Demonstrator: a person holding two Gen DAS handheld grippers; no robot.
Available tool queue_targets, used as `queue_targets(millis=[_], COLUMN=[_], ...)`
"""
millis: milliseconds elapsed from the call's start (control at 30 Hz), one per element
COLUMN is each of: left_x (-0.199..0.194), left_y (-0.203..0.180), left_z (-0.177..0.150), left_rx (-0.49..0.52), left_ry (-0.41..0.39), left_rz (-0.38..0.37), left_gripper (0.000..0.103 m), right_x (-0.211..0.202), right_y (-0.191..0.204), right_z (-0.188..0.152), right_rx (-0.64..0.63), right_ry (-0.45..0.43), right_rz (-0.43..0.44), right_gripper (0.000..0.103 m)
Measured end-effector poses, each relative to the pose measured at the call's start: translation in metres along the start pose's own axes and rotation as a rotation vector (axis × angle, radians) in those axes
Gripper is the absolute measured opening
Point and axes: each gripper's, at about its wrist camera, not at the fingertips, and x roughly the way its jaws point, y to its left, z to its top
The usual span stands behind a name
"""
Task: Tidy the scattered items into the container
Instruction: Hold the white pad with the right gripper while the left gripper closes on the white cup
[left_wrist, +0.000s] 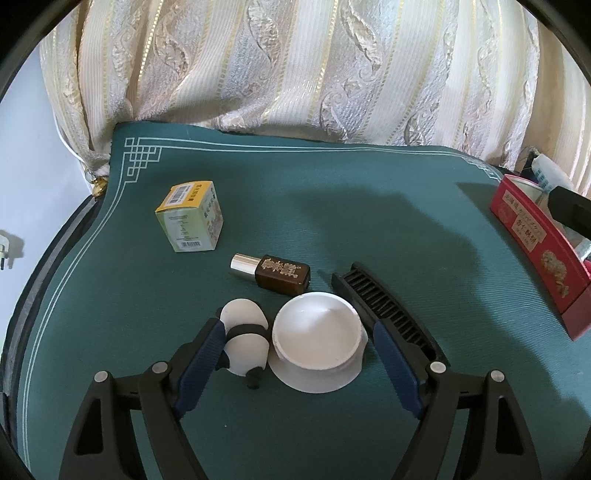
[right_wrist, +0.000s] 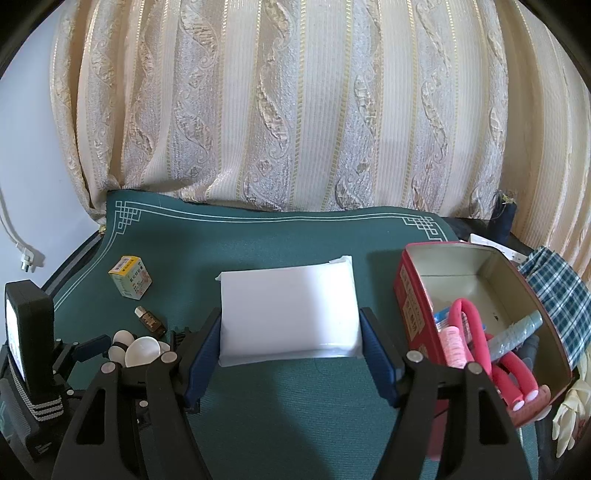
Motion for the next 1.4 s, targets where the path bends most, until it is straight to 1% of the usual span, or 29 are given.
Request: queue_targets(millis=[100,200,367,567,767,900,1067,1167,1200,1233,1267,1300,1333,1367,1400], left_x=[0.003,0.007,0.01,0.01,0.004,0.002,0.006,0.009,0.009,0.007,0.003,-0.001,-0.004,-0.005,-0.007], left_y=[0.004,0.011,0.016,0.015,0.007,0.0,0.003,0.001,-0.001,-0.001,-0.002,-0.003,-0.004,-0.006,-0.009], left_z=[0.0,0.001,0.003,0.003,0.002,0.002,0.004,0.006,0.006,0.007,0.007,0.007,0.008,0.007,0.006], left_rx=[-0.006,-0.034,-0.047,-0.037,0.001,0.031,0.028,0.049,0.061,0.072,0.08,0.089,0.089,0.085,0.094], left_ry=[0.001,0.014,0.018,0.016,-0.009,-0.018,-0.011,-0.006,-0.009,-0.02,-0.036,-0.053,-0.041,-0.031,-0.038], left_rz=[0.014,-0.013,-0.022,-0.026,-0.048,-0.043,-0.032,-0.027,-0.027,-0.027,-0.037,-0.068,-0.14,-0.154,-0.135], left_gripper=[0.084,0.085,0.085,0.085,0.085,0.085,0.085,0.085,0.079,0.077,0.071,0.042,0.022,0.009,0.009], right_x=[0.001,0.001,0.002,0.004,0.005,0.006,0.005,0.007,0.007,0.007,0.007,0.006,0.006,0.006,0.006], right_y=[0.001,0.001,0.002,0.002,0.002,0.002,0.001,0.002,0.002,0.002,0.002,0.002,0.001,0.0,-0.001], right_z=[-0.001,-0.001,-0.002,-0.003,-0.003,-0.003,-0.003,-0.003,-0.003,-0.004,-0.004,-0.004,-0.004,-0.003,-0.003], right_rx=[0.001,0.0,0.0,-0.002,-0.001,-0.003,-0.002,-0.003,-0.003,-0.002,0.0,0.003,0.005,0.008,0.01], right_ry=[0.001,0.003,0.008,0.013,0.019,0.024,0.024,0.028,0.028,0.028,0.028,0.027,0.026,0.026,0.026], right_rz=[-0.001,0.0,0.0,0.001,0.003,0.007,0.009,0.01,0.01,0.01,0.009,0.008,0.008,0.007,0.007], right_gripper=[0.074,0.074,0.074,0.074,0.074,0.074,0.074,0.074,0.074,0.074,0.074,0.074,0.074,0.074,0.074])
